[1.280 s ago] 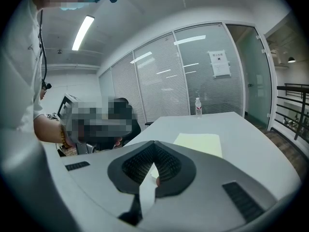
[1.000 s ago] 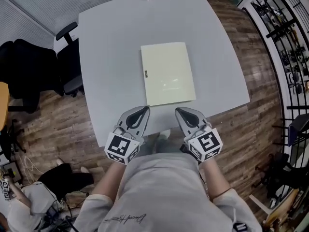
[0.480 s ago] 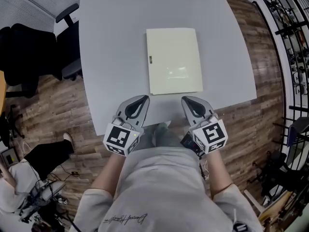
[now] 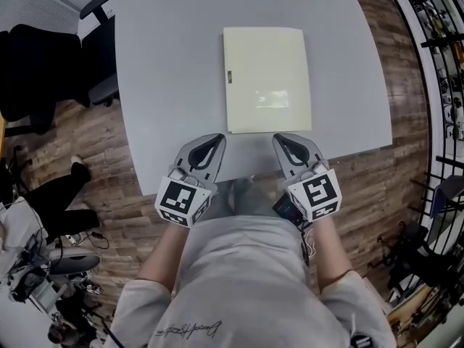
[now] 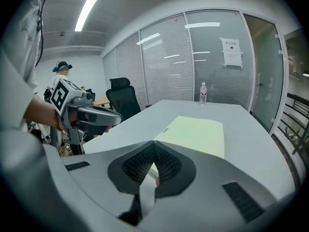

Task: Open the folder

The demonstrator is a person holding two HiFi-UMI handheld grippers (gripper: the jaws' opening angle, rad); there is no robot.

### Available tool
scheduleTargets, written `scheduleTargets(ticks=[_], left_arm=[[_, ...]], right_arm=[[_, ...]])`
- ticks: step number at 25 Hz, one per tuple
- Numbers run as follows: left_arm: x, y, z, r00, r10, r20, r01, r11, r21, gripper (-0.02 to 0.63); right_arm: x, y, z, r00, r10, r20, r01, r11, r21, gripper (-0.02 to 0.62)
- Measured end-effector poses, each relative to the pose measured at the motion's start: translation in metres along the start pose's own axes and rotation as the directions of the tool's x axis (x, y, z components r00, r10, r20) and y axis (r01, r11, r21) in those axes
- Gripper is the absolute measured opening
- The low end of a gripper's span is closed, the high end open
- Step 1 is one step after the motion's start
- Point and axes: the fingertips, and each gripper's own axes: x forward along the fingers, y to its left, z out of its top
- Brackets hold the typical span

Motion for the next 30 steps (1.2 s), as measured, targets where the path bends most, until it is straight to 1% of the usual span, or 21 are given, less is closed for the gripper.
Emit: scheduleTargets(ticks=[13,21,24,25,28,30], left_arm=[[0.016,0.002,-0.023,0.998,-0.020,-0.053,0.019,1.000,-0.024,0.009],[0.026,0.011,-0.038,0.996,-0.015,-0.085,0.012,0.999,-0.034,0.009],[0.029,0.011,-0.042,0.996,-0.015,-0.093,0.012,0.999,-0.039,0.009],[0.030,0.011,-0.044,0.995,-0.016,-0.096,0.012,0.999,-0.042,0.009],[0.031,0.010,-0.046,0.994,-0.017,-0.104,0.011,0.999,-0.050,0.009],[0.031,0.011,-0.048,0.994,-0.017,-0.108,0.011,0.998,-0.054,0.009]], right_arm=[[0.020,0.002,-0.009,0.998,0.035,-0.047,-0.036,0.999,-0.022,0.018],[0.035,-0.001,-0.021,0.995,0.013,-0.101,-0.022,0.995,-0.094,0.018],[0.040,0.001,-0.027,0.992,0.017,-0.126,-0.034,0.991,-0.132,0.025],[0.041,0.003,-0.030,0.991,0.020,-0.135,-0.040,0.989,-0.145,0.029],[0.043,0.006,-0.042,0.985,0.022,-0.174,-0.053,0.982,-0.180,0.095],[0.046,0.007,-0.048,0.980,0.014,-0.197,-0.058,0.975,-0.217,0.121]])
